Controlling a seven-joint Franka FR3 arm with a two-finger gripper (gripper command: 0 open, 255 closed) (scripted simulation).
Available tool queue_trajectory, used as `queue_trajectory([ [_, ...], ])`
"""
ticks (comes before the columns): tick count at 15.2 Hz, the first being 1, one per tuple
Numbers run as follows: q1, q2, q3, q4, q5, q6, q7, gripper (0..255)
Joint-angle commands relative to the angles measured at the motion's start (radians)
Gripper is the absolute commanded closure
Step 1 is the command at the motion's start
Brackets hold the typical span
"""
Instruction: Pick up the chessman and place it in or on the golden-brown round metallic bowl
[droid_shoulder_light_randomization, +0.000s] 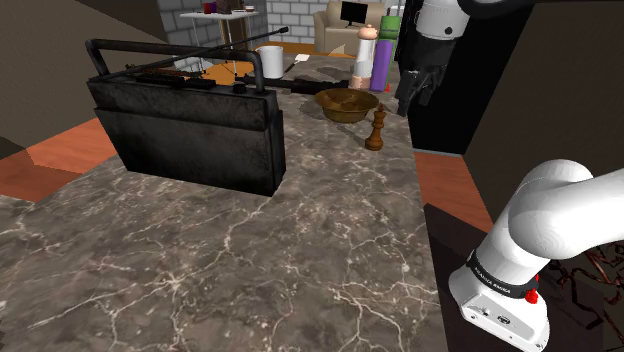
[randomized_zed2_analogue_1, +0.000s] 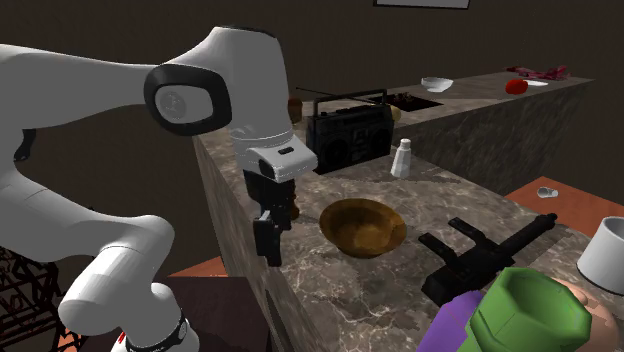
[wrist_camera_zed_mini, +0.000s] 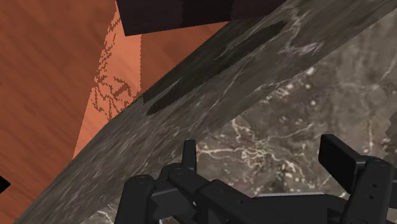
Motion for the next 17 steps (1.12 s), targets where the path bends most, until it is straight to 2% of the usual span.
queue_trajectory([
  [1,0.0,0.0,0.0,0.0,0.0,0.0,0.0,0],
  [13,0.044,0.157,0.244,0.276,0.187,-0.172,0.35,0],
  [17,0.047,0.142,0.247,0.211,0.191,-0.122,0.348,0],
])
